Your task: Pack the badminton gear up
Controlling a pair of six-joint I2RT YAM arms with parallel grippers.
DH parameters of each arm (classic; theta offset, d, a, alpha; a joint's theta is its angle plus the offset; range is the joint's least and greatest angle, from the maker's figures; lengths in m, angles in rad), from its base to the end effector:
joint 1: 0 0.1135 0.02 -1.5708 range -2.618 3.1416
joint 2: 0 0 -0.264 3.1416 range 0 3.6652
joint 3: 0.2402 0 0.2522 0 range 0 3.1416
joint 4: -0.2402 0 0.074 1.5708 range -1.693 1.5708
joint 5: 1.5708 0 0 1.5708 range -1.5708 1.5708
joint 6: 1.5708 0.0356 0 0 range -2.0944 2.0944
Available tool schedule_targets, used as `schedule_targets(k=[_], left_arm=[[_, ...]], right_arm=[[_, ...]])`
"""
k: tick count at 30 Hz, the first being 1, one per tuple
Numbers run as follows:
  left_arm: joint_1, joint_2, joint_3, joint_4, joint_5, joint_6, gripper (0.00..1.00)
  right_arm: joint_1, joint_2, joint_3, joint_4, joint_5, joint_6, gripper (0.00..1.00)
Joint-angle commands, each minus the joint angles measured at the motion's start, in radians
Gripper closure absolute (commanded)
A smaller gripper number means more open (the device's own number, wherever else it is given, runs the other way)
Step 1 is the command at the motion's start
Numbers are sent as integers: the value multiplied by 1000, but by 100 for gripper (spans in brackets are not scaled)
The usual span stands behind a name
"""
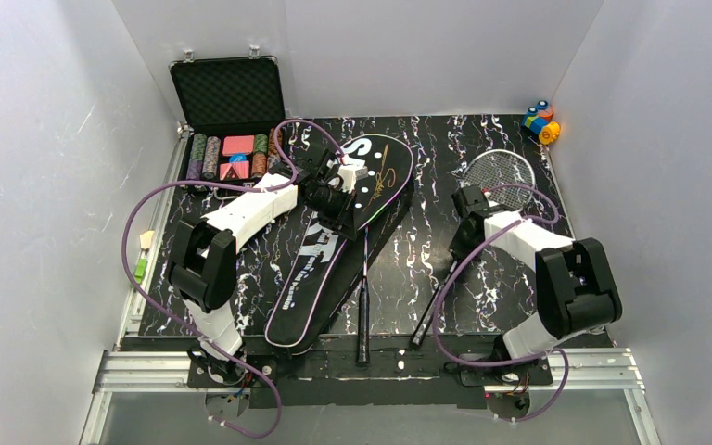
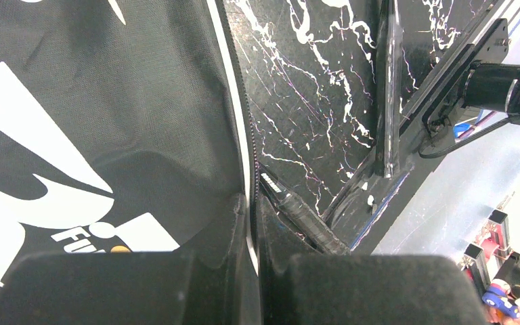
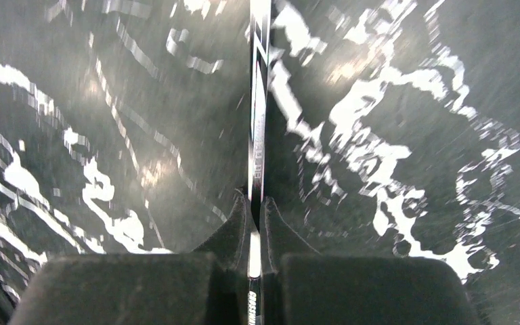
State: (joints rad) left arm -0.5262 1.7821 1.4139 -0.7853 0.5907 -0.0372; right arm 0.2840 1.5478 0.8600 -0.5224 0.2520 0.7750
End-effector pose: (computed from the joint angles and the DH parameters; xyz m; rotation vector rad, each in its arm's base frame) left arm 0.3078 -0.2017 0.2448 0.8372 2.6242 -0.9652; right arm 0.2708 0.0698 0.1668 0.7180 2.6088 -0.0467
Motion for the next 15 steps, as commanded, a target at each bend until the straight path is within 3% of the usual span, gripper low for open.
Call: schedule_targets(k=[1, 7, 15], left_arm=[[2, -71, 14, -5, 29, 5, 100], [2, -64, 24, -2, 21, 2, 100], [2, -22, 76, 14, -10, -6, 100]], right_arm=[[98, -88, -65, -21, -30, -12, 99], [300, -240, -97, -164, 13, 63, 99], [480, -570, -141, -428, -70, 194, 99]])
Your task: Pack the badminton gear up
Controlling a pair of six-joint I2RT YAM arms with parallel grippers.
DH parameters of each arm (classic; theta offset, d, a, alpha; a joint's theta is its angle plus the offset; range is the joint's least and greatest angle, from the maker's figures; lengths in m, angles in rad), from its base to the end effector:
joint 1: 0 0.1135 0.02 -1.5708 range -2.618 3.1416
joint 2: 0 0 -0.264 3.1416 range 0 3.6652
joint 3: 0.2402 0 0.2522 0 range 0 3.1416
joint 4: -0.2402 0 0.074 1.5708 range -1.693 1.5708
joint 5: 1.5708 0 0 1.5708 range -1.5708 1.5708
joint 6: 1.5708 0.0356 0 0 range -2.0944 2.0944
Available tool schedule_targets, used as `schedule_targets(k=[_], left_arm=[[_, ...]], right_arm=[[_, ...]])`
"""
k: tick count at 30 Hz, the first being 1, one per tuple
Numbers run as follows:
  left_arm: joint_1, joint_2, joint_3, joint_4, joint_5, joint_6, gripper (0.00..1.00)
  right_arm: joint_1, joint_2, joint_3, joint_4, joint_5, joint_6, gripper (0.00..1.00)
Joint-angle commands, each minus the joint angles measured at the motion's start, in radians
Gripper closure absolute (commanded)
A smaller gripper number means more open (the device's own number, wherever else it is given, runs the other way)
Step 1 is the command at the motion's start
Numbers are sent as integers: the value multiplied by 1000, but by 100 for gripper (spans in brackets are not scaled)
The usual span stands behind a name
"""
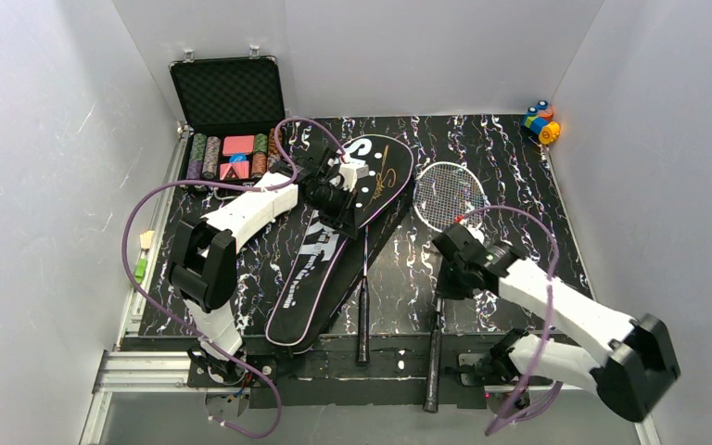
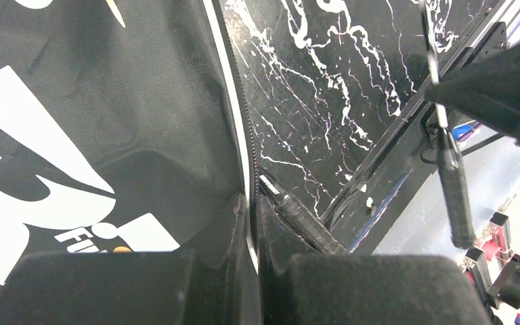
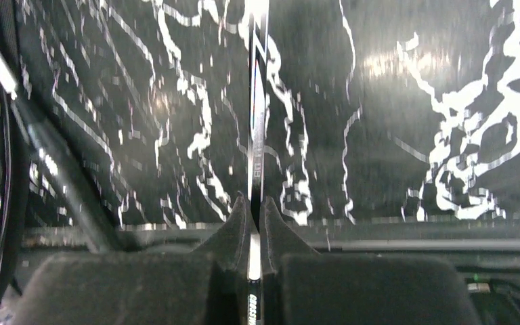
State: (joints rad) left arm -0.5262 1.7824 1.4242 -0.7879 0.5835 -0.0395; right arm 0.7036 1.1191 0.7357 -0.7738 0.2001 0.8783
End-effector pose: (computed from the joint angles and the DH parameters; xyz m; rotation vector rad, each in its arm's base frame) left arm 0.3089 -0.2021 0.2474 0.8334 2.6195 -0.9561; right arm 0.1557 0.1228 0.2153 0.2925 2.6878 0.2124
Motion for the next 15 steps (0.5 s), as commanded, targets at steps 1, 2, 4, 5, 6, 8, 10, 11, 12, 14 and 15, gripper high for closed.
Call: schedule_targets(k=[1, 2, 4, 5, 6, 8, 10, 11, 12, 14, 15], left_arm=[[2, -16, 76, 20, -6, -8, 100], [2, -8, 84, 22, -10, -10, 100], [2, 9, 105, 28, -11, -17, 100], [2, 21, 122, 30, -11, -20, 100], [2, 34, 136, 30, -11, -25, 100], [2, 58, 162, 31, -12, -33, 100], [2, 77, 182, 33, -17, -40, 100], [2, 86, 188, 35, -20, -41, 100], [2, 92, 196, 35, -21, -44, 100], [2, 102, 205, 35, -22, -45, 100], [2, 106, 209, 35, -24, -45, 100]], right_arm=[[83, -180, -19, -215, -23, 107, 99], [108, -212, -19, -240, -31, 122, 99], [164, -257, -6, -286, -36, 150, 99], [197, -264, 6, -310, -35, 163, 99], [232, -261, 22, -330, -31, 176, 99], [303, -234, 56, -363, -28, 193, 99], [378, -192, 96, -391, -14, 212, 99], [428, -170, 113, -400, 1, 227, 99], [461, -151, 129, -406, 9, 236, 99], [516, -112, 168, -415, 26, 254, 99], [543, -94, 187, -421, 37, 262, 99]])
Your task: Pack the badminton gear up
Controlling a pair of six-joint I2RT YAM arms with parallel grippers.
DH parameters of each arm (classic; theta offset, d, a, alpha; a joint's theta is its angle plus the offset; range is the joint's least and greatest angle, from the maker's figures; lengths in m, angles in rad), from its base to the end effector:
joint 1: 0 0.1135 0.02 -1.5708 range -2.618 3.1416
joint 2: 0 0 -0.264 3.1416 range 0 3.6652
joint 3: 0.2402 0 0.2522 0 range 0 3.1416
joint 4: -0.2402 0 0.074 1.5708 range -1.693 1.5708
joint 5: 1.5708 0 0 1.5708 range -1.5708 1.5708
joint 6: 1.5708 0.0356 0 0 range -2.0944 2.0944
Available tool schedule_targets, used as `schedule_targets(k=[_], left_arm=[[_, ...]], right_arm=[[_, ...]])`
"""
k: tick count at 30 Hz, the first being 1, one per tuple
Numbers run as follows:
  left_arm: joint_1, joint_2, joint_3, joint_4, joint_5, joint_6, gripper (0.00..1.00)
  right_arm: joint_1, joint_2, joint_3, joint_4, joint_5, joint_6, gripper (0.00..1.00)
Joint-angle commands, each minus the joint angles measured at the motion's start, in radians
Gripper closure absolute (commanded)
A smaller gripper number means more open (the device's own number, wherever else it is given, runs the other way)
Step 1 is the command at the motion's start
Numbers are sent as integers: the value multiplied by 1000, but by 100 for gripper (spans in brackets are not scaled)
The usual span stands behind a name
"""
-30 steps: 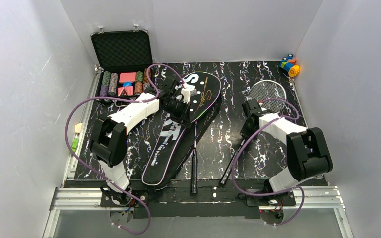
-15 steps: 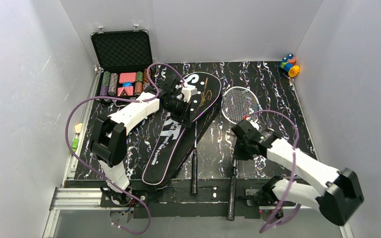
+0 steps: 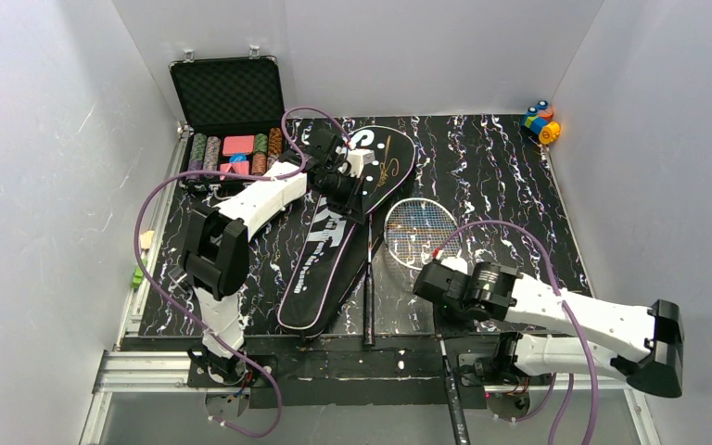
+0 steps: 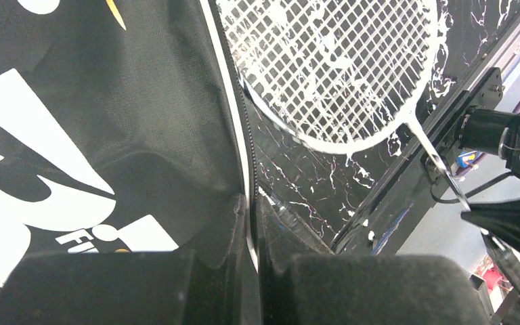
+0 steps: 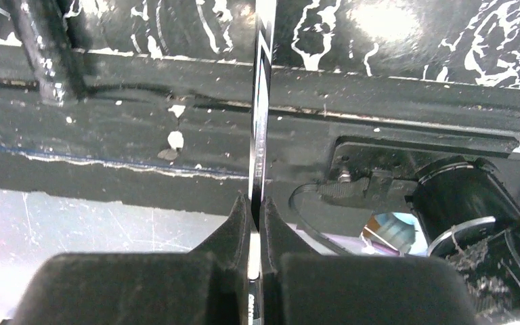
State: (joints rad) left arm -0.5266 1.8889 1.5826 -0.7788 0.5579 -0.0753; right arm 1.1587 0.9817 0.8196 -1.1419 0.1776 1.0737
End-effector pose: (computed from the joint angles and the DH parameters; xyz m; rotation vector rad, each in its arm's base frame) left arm 0.3388 -0.2188 0.2554 0.7890 2.5825 -0.9346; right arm 0.0672 0.1381 0.2475 -0.0873 2.8556 0.2327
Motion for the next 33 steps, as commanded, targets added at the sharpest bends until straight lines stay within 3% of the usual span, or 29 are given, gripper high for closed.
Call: schedule_targets(k=[1, 5, 17, 33], left_arm=[[2, -1, 51, 26, 2, -8, 100], [2, 5, 51, 25, -1, -7, 100], [0, -13, 60, 18, 27, -17, 100], [-7, -67, 22, 0, 60, -15, 100]], right_arm=[[111, 62, 123, -59, 79, 73, 99], [165, 107, 172, -64, 129, 65, 99], [146, 277, 256, 119, 147, -92, 99], [-89, 577, 399, 498, 169, -334, 99]])
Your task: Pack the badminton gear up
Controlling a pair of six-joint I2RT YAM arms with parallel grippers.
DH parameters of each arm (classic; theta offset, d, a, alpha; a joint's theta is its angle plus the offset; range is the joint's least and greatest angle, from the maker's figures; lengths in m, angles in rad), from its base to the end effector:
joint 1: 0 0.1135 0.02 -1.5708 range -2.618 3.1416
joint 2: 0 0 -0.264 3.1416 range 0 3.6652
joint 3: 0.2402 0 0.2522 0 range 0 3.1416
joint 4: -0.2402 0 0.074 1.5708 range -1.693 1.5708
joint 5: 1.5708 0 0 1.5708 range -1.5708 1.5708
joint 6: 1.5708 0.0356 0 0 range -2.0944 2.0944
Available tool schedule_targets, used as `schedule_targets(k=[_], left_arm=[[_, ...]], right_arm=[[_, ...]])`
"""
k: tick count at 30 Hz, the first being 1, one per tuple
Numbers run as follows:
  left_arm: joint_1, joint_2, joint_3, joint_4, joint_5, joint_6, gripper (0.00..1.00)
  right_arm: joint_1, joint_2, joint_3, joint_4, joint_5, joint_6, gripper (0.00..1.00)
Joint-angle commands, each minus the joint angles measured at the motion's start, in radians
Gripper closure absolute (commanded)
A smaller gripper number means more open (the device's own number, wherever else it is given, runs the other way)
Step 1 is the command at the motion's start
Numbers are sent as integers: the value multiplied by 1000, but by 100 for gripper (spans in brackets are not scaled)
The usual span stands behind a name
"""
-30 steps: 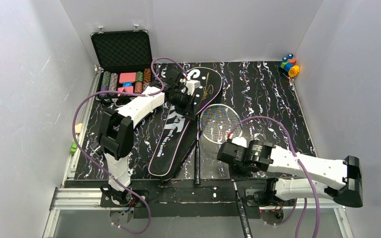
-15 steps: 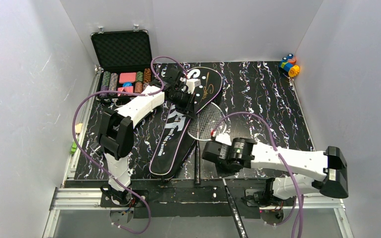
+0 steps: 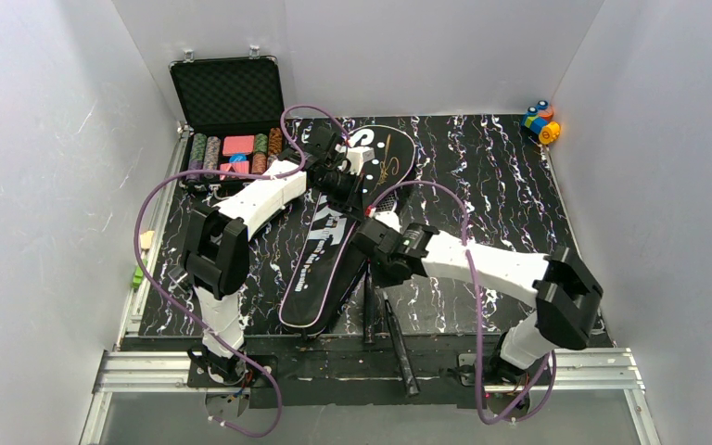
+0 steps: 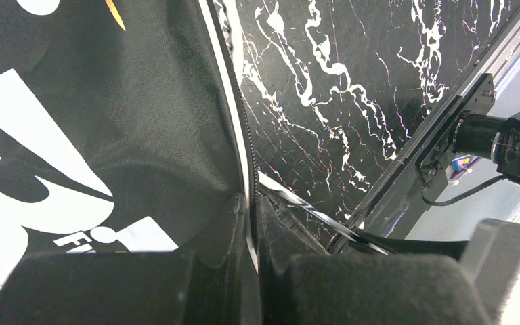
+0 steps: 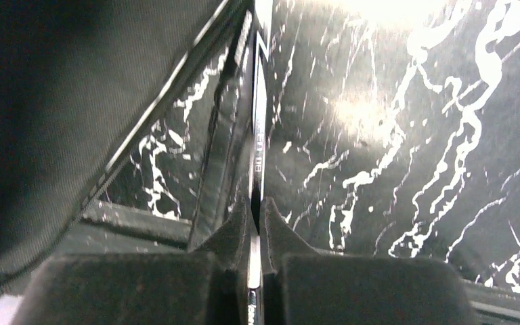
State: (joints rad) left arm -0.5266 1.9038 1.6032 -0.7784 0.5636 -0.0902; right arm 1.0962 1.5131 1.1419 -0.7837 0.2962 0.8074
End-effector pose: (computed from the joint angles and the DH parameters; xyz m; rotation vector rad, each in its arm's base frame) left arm 0.3425 -0.2211 0.2560 0.7732 2.5842 -0.9471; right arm 0.1456 0.2607 0.2453 -0.2992 2.6384 0.2263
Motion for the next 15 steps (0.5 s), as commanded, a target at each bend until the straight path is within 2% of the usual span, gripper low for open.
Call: schedule_targets(k=[1, 8, 15], left_arm=[[-7, -83, -1, -1, 55, 1, 100], [-15, -103, -15, -1, 63, 3, 100], [-19, -108, -21, -10, 74, 10, 100]], right_arm=[[-32, 68, 90, 151, 55, -72, 99], [-73, 159, 148, 225, 89, -97, 99], [-146, 168, 129, 327, 87, -128, 99]])
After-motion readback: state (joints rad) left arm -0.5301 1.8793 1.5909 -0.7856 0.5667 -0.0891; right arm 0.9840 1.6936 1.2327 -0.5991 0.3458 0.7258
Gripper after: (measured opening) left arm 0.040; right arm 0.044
